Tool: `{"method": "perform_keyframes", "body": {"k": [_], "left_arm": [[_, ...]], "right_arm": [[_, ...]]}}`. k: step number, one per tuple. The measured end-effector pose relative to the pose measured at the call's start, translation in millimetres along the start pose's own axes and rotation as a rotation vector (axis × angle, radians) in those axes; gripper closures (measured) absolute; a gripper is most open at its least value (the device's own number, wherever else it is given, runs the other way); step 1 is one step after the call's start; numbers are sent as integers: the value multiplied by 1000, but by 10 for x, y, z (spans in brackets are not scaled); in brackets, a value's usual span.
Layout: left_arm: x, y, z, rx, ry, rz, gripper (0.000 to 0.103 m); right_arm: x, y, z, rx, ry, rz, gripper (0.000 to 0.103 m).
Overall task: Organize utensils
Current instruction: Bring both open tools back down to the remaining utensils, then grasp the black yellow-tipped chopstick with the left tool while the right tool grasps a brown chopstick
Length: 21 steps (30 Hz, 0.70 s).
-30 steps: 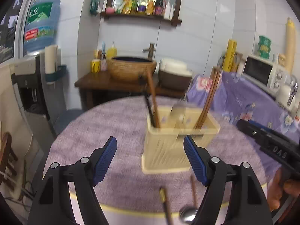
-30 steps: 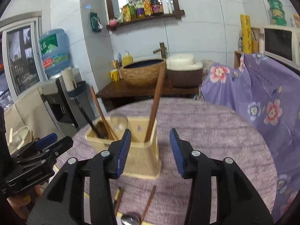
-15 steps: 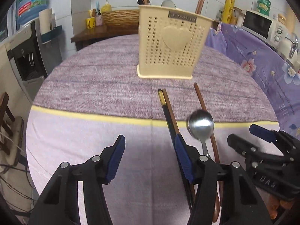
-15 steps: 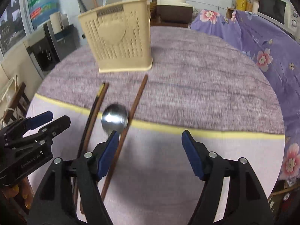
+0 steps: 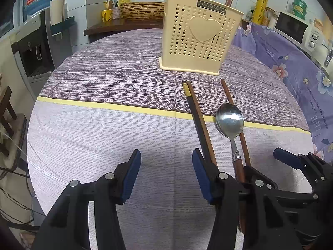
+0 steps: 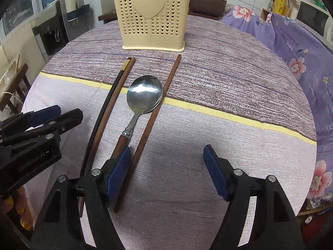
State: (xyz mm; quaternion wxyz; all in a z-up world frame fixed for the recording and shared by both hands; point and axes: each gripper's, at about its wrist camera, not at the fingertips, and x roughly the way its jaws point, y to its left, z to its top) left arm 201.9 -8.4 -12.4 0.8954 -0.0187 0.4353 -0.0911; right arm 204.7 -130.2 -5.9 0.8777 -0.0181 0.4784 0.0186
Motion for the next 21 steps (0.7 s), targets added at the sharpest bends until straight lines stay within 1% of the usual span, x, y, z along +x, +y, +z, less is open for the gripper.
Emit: {"method": "perform_keyframes", "body": {"k": [5,6,9,13,17,21], "left_arm": [[4,-95,-5,23,6,-20,52],[8,-115,-1,27,7,-25,52],[35,-150,-1,37,14,-34,52],[64,-181,-6,41,26,-43,53],[67,-202,-14,58,26,-21,57],[63,-200,-17,57,31,-16,57]], "right_arm": [[-45,-147,-18,4,5,-68,30],[-53,-209,-32,24,1,-68,31],[-61,-332,-68,73,3,-25,30],[-58,-325,-88,75,-5,-28,30],[-57,-316,-87,81,-10,-23,30],[-63,-338,-86,88,-16,-24,30]]}}
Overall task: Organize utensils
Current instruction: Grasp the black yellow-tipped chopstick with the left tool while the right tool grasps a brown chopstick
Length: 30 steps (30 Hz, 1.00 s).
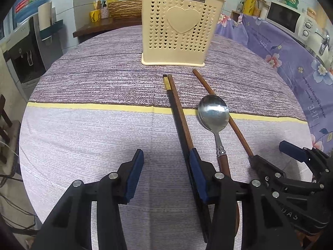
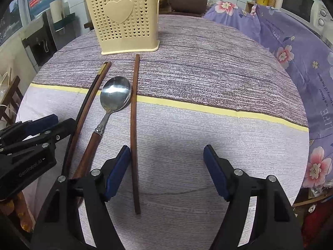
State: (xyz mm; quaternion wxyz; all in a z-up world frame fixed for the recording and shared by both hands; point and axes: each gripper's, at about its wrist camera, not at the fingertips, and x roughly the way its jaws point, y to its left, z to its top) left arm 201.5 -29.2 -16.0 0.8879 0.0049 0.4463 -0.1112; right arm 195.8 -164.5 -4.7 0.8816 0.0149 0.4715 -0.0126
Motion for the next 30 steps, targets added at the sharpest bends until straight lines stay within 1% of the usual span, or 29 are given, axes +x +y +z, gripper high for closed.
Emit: {"method": "perform_keyframes", "body": {"k": [7,11,14,20,23,26,30], "left_arm": [[10,-15,-1,20,-2,21,59],[41,-33,42,31,10,33,59],[115,-50,115,44,4,63,59],[273,30,355,44,20,81,60],[364,65,494,55,34,80,60],[456,74,636,64,48,83,64],[560,134,815,58,56,95,78]], "right_arm": [[-24,-14,3,4,-12,-8,30],[-44,-23,12,13,-24,-6,29],[-67,-20,25,14,-38,2,29],[-78,-122,141,17,-63,30,29],[-60,-182,287,28,-69,76,29],[-38,-173,441,17,-73,125,29],[0,-107,706,-21,-96,169,29]]}}
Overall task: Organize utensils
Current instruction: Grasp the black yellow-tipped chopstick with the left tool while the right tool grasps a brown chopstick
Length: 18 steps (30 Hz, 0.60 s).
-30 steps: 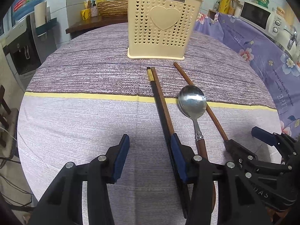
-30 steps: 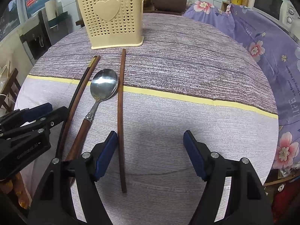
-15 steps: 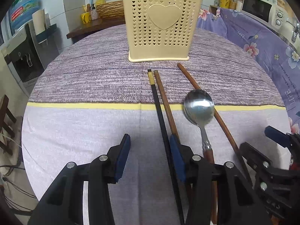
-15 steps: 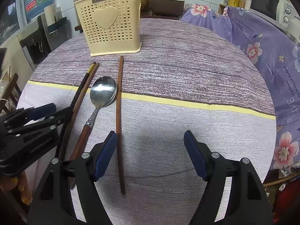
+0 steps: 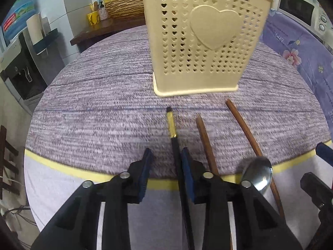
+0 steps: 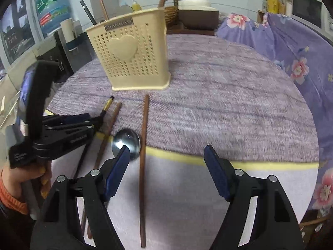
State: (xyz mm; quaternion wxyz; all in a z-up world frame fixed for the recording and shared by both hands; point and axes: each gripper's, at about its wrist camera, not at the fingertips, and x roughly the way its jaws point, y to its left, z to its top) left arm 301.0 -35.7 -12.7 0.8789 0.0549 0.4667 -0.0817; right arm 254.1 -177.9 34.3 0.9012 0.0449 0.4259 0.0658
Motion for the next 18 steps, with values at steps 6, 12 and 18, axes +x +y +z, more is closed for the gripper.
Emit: {"method": "perform_keyframes", "body": {"k": [6,12,18], "left_arm": [[-1,117,14,-18,3,-4,89],[-30,123,-26,-28,0,-9,89],[26,166,43,-30,-4,-12,89]], "right_arm": [[376,117,316,-46,58,51,44],[813,243,489,-82,134,39,68],[1001,298,562,-100,164,-5,78]]}}
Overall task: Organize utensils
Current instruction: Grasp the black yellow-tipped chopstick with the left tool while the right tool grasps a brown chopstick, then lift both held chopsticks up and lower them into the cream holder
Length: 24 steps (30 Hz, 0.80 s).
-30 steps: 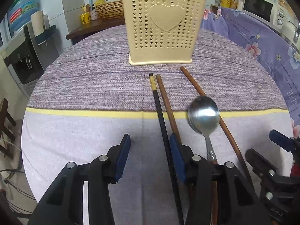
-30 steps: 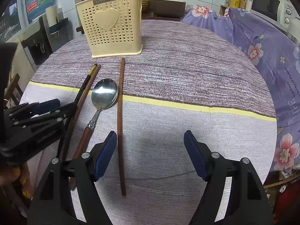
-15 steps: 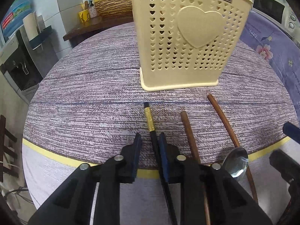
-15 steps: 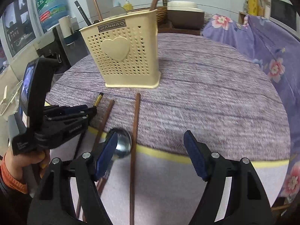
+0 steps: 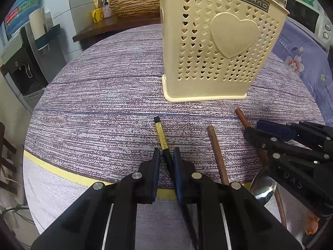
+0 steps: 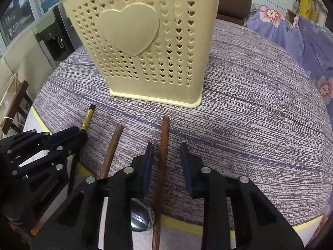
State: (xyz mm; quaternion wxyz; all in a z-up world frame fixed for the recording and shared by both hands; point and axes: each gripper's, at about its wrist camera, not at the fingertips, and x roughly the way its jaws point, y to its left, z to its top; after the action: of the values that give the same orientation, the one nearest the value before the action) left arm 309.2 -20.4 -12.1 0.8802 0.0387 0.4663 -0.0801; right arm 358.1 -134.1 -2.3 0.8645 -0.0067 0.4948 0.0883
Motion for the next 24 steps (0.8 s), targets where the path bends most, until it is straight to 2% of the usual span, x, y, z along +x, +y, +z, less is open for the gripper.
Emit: {"method": "perform_keyframes", "body": {"k": [5,13,20,24], "left_arm": [[39,-24,49,6,-7,8,89],[87,-44,120,8,-21,20,91],[109,-19,146,-6,-44,20,94],[52,19,159,-28,-51,-10,94]], "right_arm": [[28,59,31,-21,-1,-30,82],[64,116,79,-41,-23,-36,94],[32,56,0,-13,-43,19,95],[-177,-2,-42,-2,-96,60,95]]}}
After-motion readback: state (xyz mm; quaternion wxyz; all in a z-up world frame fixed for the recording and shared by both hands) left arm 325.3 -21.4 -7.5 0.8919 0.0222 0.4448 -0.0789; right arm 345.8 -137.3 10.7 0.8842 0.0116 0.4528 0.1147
